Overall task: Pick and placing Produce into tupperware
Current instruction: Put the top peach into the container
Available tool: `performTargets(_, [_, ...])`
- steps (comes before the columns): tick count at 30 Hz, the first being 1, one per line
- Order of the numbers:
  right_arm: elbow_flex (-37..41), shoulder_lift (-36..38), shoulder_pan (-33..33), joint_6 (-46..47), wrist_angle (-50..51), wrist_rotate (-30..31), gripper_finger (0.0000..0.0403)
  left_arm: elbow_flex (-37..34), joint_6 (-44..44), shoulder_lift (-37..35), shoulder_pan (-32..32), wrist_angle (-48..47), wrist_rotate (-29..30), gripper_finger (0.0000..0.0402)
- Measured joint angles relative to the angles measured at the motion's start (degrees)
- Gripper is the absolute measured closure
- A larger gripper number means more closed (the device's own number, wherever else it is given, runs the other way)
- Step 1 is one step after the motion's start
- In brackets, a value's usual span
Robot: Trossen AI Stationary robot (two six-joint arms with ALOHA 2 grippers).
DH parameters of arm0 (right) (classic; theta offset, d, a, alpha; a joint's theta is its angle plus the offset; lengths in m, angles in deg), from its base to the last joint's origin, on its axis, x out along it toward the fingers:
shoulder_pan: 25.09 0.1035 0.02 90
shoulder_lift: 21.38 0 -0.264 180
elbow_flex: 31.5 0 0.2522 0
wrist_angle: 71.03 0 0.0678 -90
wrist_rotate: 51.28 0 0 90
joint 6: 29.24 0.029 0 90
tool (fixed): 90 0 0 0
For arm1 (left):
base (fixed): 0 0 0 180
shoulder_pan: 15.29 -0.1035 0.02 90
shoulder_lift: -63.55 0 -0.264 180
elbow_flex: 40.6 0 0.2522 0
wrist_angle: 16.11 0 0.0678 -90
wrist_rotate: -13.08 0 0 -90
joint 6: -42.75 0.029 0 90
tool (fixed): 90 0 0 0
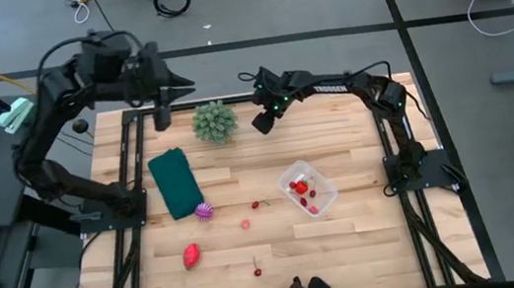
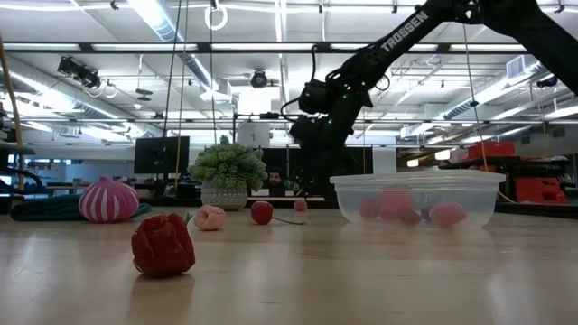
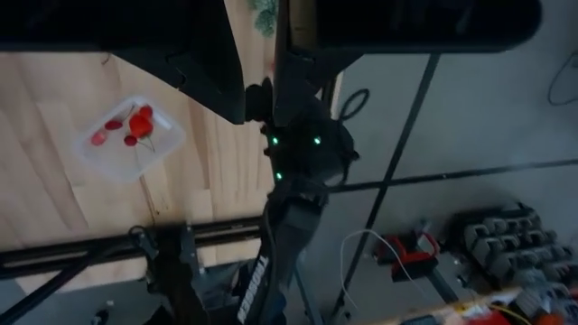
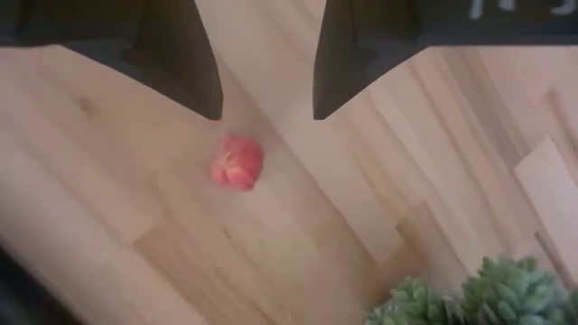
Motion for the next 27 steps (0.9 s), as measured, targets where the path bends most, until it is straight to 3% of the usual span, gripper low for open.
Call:
performTargets(18, [-0.9,0.14,-0.68,-34.45,0.09,2.91,0.0222,-0.02,-1.26,1.17,-0.07,0.03,0.04,0.0344])
performTargets(27, [2.6,0.16,-0.64,-42.31,-2.1,2.58,0.0222,-0.02,-1.37,1.17,-0.07,0.0,0.07,0.0342])
